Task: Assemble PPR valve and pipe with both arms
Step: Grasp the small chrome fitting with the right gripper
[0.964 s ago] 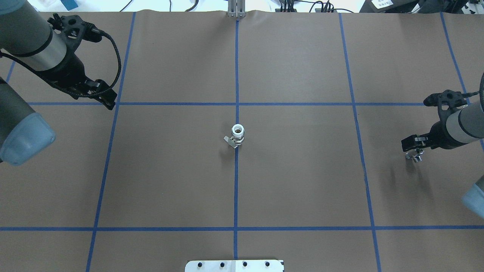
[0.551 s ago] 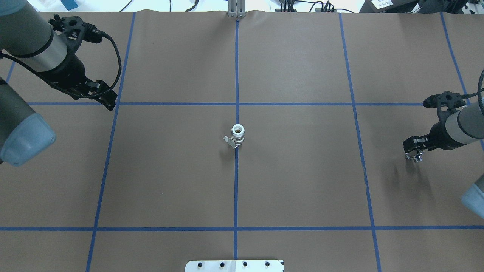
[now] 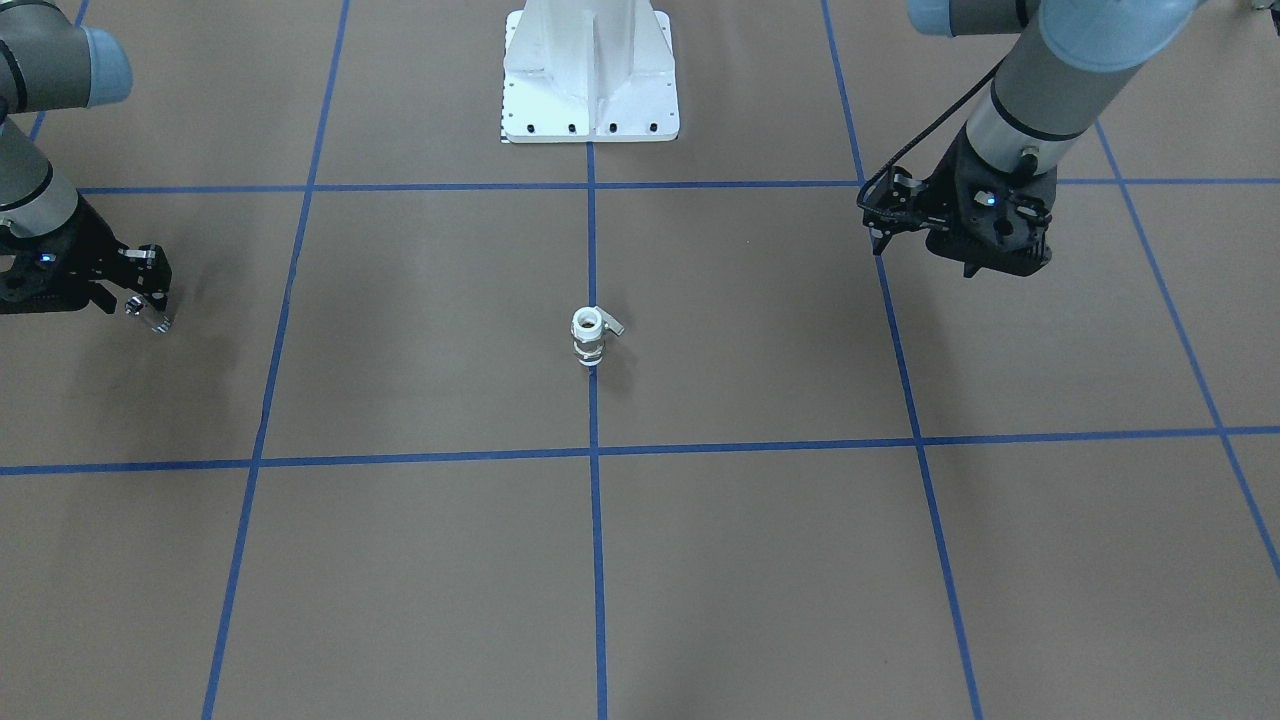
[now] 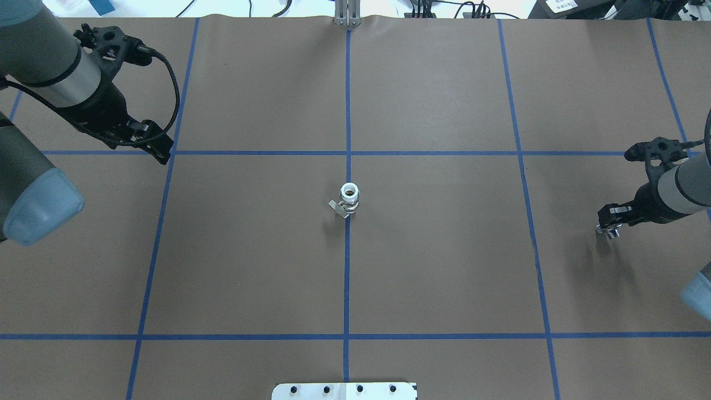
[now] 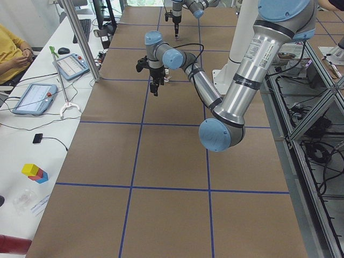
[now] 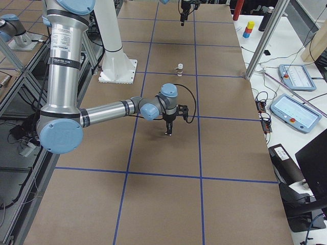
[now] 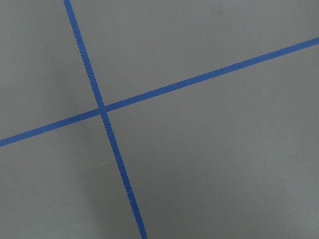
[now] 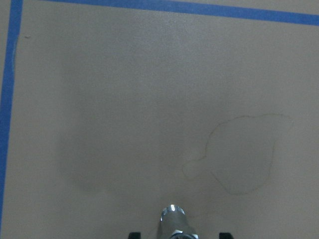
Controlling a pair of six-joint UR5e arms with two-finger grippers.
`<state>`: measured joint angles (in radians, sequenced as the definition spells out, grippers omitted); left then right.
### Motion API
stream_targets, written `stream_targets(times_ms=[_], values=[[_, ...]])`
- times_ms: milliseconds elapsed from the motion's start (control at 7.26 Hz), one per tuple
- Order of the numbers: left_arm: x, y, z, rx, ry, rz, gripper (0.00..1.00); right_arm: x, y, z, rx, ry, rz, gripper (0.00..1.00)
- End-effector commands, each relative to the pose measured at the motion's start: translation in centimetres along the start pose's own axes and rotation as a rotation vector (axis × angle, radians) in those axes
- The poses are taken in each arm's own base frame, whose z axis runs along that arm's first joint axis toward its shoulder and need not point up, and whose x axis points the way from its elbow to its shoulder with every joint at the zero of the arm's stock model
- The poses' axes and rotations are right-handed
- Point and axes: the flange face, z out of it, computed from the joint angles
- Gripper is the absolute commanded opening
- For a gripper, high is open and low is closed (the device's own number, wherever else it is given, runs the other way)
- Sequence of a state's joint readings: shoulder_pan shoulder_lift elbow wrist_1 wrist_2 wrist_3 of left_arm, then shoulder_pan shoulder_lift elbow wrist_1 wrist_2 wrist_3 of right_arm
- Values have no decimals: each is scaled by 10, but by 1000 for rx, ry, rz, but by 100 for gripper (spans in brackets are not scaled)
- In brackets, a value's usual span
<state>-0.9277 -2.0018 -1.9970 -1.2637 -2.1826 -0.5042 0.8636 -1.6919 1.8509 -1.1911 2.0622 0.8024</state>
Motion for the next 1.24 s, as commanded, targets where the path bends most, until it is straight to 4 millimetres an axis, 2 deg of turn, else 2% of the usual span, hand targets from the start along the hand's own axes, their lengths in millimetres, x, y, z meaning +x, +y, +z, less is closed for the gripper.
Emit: stream_targets(times_ms=[0,138,276,413,551,689,964,1102], values=[[0,0,1,-3,0,0,100,2,1,3,-8,5,3,61],[-1,-1,2,-3,-2,-2,100,2,1,3,-9,4,5,61],[-1,-1,2,-3,-2,-2,100,2,1,3,-9,4,5,55],[-1,-1,2,-3,-2,-2,100,2,1,3,-11,7,8,39],[-1,-1,2,-3,-2,-2,100,2,1,4,-13,9,10,12],[-1,-1,2,-4,-3,-3,100,1,1,3,-13,8,8,0],[1,2,-5,7,3,1,100,-5,2,-5,-10,-15,6,0],[0,3,-6,-1,-3,-6,100,-13,1,-19,-11,-53,2,0]])
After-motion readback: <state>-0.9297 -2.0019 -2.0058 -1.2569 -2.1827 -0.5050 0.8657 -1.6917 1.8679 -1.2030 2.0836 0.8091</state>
